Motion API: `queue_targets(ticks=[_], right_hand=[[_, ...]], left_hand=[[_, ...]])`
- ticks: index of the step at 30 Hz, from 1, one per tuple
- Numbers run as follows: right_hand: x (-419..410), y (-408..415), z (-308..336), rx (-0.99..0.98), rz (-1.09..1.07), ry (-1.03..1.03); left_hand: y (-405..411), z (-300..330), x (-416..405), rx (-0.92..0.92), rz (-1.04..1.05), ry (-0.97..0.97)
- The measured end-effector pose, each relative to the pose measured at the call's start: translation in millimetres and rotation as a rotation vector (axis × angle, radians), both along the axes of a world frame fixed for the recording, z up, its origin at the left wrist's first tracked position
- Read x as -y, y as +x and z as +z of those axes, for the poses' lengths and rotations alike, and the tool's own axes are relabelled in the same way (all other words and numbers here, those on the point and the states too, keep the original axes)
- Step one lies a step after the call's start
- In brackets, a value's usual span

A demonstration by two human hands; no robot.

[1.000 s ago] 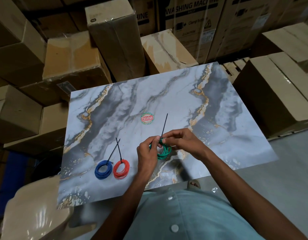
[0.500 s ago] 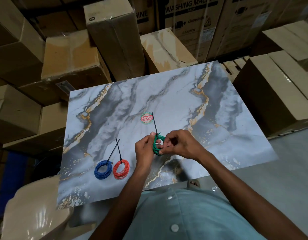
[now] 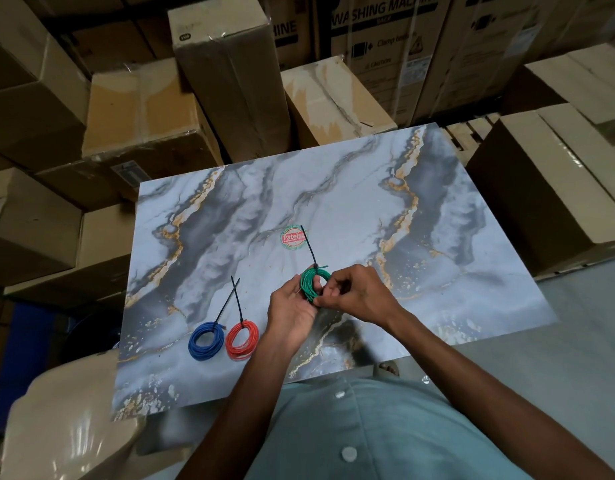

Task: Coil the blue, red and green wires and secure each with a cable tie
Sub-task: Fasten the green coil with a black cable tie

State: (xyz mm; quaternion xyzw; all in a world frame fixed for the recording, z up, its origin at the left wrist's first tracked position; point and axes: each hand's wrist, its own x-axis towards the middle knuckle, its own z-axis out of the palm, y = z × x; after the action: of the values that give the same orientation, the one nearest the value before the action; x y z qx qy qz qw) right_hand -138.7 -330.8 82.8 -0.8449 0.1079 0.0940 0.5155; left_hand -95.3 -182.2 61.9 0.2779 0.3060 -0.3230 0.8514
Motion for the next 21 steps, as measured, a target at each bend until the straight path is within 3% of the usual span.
queue_targets(ticks=[6, 14, 16, 18, 21], right_hand=[[4, 1, 2, -0.003, 0.113, -0.013], [-3, -1, -9, 0.125, 0.172, -0.240], [-5, -1, -8, 0.121, 0.181, -0.173], [-2, -1, -3, 0.090, 0.124, 0.029], [4, 4, -2, 0.145, -0.182, 0.255]], left_hand=[[-2, 4, 0, 0.108, -0.086, 0.023], [3, -4, -1, 0.158, -0.132, 0.063], [6, -10, -1, 0.172, -0.153, 0.122], [8, -18, -1, 0.177, -0.157, 0.159], [4, -22, -2, 0.199, -0.173, 0.233]])
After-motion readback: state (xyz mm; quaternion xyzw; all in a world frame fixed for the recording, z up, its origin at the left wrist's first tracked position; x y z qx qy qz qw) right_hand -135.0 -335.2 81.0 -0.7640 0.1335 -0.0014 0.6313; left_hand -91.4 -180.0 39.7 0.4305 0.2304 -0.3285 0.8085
